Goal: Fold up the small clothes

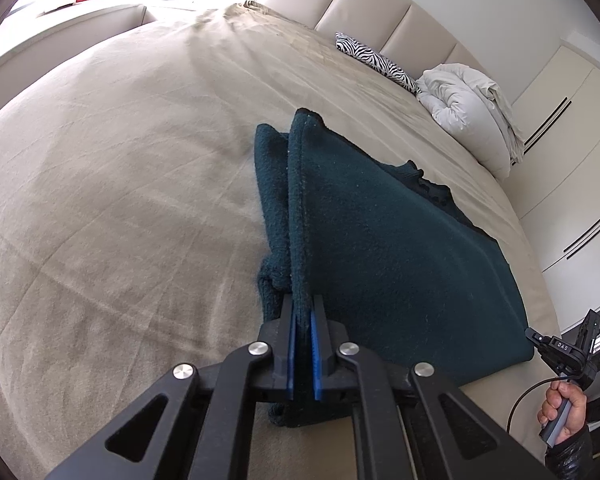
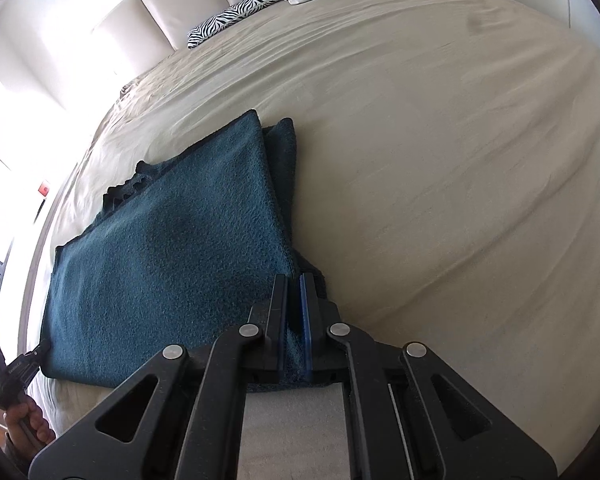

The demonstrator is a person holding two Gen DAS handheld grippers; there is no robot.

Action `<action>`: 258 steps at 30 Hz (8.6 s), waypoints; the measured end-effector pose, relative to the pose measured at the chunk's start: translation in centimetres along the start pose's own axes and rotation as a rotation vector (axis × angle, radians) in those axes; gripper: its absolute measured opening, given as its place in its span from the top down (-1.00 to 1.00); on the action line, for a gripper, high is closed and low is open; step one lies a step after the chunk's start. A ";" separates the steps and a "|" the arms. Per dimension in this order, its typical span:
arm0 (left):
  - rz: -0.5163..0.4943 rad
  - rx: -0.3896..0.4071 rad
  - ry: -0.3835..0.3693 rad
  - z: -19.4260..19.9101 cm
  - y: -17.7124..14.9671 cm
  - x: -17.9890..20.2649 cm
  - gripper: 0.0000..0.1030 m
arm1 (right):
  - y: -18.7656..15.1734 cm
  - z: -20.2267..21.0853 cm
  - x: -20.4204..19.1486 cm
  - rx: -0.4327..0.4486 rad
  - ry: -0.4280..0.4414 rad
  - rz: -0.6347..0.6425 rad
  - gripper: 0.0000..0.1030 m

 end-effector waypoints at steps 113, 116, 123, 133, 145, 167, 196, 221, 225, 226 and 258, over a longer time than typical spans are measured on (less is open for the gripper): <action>0.406 -0.021 -0.397 -1.6 2.5 -6.5 0.58 | 0.3 -11.6 -29.8 -0.414 0.620 0.102 0.13; 0.370 -0.023 -0.380 -1.3 3.1 -5.3 0.60 | 0.1 -11.8 -29.6 -0.395 0.632 0.090 0.14; 0.210 -0.039 -0.360 -0.5 5.8 1.6 0.62 | 1.4 -11.6 -27.4 -0.455 0.716 -0.011 0.11; -0.022 -0.195 -0.406 -9.6 4.3 17.2 0.63 | 6.0 -11.7 -17.5 -0.501 0.911 -0.221 0.01; -0.005 -0.254 -0.472 -13.7 0.1 19.4 0.16 | 6.6 -14.2 -11.5 -0.555 0.967 -0.330 -0.14; -0.102 -0.179 -0.493 -7.7 -2.0 16.2 -0.15 | 6.4 -10.7 -14.5 -0.467 0.568 -0.009 0.77; -0.268 -0.233 -0.450 -12.2 -2.0 21.9 -0.15 | 12.1 -10.2 -2.1 -0.346 0.386 -0.031 0.79; -0.312 -0.303 -0.360 -14.9 -3.9 21.7 -0.27 | 5.1 -5.0 2.0 -0.346 0.414 -0.126 0.84; -0.329 -0.307 -0.351 -15.3 -4.2 21.9 -0.27 | 4.6 -4.1 2.0 -0.332 0.417 -0.123 0.84; -0.338 -0.313 -0.343 -15.6 -4.4 22.0 -0.27 | 4.5 -4.5 2.1 -0.334 0.419 -0.128 0.84; -0.363 -0.223 -0.320 -16.4 1.5 22.8 -0.20 | 2.1 -4.2 2.0 -0.289 0.560 -0.133 0.91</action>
Point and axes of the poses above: each gripper's, at about its wrist camera, not at the fingertips, and z roughly against the way its jaws point, x to its right, y to its top, the point moved 2 cm from there along -z, roughly the way its jaws point, and after that the axes turned 12 degrees about -y, right-handed, at the moved point
